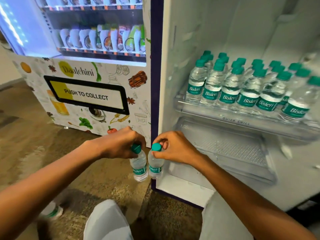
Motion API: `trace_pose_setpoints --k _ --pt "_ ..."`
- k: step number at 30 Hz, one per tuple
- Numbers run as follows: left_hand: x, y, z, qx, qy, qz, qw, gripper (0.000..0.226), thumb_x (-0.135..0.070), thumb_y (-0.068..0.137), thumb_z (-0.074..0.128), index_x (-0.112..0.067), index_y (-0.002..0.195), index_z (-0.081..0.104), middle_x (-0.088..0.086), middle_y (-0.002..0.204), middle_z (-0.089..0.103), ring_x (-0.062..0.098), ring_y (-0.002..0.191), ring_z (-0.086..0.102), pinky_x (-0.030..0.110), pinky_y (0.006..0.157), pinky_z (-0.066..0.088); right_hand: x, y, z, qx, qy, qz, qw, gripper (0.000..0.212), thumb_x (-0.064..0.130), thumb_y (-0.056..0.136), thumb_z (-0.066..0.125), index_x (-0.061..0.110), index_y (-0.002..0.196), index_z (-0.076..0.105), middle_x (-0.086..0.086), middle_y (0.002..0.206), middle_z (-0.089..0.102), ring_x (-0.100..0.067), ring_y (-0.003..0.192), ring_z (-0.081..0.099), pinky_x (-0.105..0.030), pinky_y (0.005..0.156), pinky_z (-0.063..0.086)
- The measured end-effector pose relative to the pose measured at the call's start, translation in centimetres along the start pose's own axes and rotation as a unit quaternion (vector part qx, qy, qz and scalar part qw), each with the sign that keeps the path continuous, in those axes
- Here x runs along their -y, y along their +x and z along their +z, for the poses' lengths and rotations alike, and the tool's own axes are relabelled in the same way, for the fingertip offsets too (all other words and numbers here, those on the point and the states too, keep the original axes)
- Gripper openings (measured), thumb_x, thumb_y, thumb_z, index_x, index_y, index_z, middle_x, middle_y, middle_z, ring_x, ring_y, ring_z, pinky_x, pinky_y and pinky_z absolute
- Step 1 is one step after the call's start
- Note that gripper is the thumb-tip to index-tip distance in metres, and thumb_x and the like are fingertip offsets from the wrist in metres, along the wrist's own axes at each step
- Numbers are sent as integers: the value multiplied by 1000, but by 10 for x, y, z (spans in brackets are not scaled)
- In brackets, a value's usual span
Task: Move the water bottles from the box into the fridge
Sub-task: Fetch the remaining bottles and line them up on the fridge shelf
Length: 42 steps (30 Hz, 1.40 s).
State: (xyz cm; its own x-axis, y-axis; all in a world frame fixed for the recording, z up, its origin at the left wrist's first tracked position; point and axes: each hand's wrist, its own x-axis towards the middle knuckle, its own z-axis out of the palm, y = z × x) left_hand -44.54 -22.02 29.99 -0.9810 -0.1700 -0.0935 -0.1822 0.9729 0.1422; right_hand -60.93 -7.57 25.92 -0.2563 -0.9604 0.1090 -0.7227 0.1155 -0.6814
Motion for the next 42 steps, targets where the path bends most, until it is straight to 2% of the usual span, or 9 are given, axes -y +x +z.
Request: trace_pose_setpoints --k 6,13,17,22,25,30,35,39,42 --pt "-38 18 -46 -54 -15 49 997 39 -25 80 76 -22 118 67 -8 109 70 2 92 65 10 79 52 16 -23 -76 -66 23 5 998 24 24 68 84 22 91 77 9 78 72 1 64 59 -15 58 50" --pt "-84 46 -114 -138 -52 78 986 39 -26 82 76 -20 119 66 -6 108 69 2 87 65 10 79 52 36 -37 -167 -136 -4 -5 991 15 23 69 81 22 84 75 -1 79 74 -18 70 65 -41 71 58" --pt "-110 65 -154 -195 -72 97 973 40 -23 80 77 -17 118 67 -3 109 71 8 93 67 25 88 56 45 -44 -222 -205 -9 -16 979 10 17 77 80 18 86 76 0 82 74 -14 73 66 -29 71 57" --pt "-135 93 -196 -274 -48 122 953 39 -23 81 77 -14 118 68 2 109 72 11 93 68 24 90 53 47 -40 -285 -295 -3 -48 954 11 15 79 77 26 79 75 11 73 73 0 68 63 -21 70 55" --pt "-145 115 -220 -320 -30 131 938 39 -22 82 77 -10 118 69 7 109 72 18 95 68 35 92 54 48 -33 -315 -341 -10 -57 938 9 18 79 76 23 87 75 4 84 74 -3 75 64 -31 81 57" --pt "-156 166 -248 -393 -20 124 911 39 -23 82 77 -12 118 68 5 114 70 10 97 64 19 90 50 47 -14 -351 -385 -58 -53 920 19 25 80 75 20 98 76 7 92 74 -1 79 64 -24 81 57" --pt "-156 222 -264 -438 -33 105 892 38 -22 82 77 -15 118 68 6 114 69 16 110 60 23 94 51 36 11 -374 -419 -141 -60 895 26 24 84 74 16 108 74 7 100 70 -2 87 62 -13 78 50" --pt "-151 265 -267 -449 -27 95 888 36 -20 81 78 -17 116 69 6 111 69 21 111 59 33 97 51 6 39 -394 -428 -177 -39 885 34 33 85 73 16 114 71 0 110 71 -10 97 64 -30 90 54" --pt "-148 296 -264 -436 -9 88 895 35 -16 81 77 -15 116 69 6 111 70 22 111 60 28 98 48 -17 55 -407 -414 -197 7 889 41 41 87 70 19 122 66 -2 122 67 -18 110 61 -36 97 50"
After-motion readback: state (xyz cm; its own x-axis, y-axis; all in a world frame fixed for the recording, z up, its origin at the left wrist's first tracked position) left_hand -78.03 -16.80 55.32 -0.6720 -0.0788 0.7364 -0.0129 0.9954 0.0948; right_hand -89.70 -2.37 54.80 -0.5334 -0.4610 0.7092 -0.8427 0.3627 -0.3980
